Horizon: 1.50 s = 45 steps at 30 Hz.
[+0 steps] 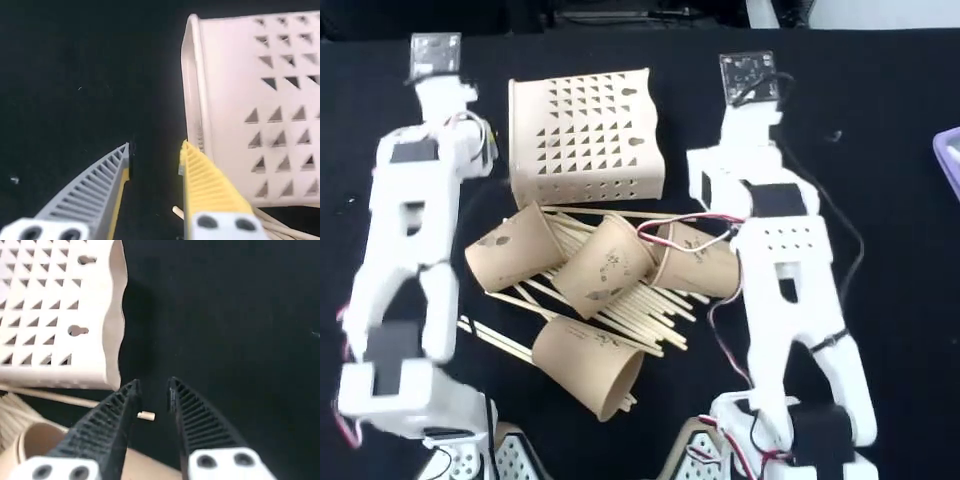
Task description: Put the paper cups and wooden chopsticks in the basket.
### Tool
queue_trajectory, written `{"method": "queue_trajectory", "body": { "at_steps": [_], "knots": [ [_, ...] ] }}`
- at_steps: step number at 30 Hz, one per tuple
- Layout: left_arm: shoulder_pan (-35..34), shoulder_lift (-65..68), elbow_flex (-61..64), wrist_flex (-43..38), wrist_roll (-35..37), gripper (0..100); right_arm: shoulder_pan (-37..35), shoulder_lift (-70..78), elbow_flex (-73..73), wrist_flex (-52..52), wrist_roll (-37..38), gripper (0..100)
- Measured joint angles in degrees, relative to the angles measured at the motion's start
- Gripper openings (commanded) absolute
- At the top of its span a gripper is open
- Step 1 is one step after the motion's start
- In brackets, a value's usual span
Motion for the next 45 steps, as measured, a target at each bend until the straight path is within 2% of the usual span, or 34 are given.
{"method": "queue_trajectory", "body": {
  "at_steps": [5,8,12,21,36,45],
  "knots": [
    [2.46,9.49,-16.18,11.16,0.18,17,-0.09,2.64,0.44,-3.16,-0.97,10.0],
    [5.01,11.78,-23.82,18.29,0.18,21,-0.09,4.40,0.44,-3.43,-2.46,10.0],
    [7.47,14.77,-28.66,23.74,0.18,21,-0.09,5.27,0.44,-3.43,-2.81,10.0],
    [5.01,21.36,-30.51,23.21,0.18,21,-0.09,5.36,3.43,-3.69,-3.16,10.0],
    [0.97,21.89,-30.68,22.33,0.26,21,-0.26,5.36,5.27,-3.87,-3.16,10.0],
    [0.53,22.42,-30.68,21.36,-2.46,21,-0.26,5.36,5.27,-3.87,-3.16,10.0]
  ]
}}
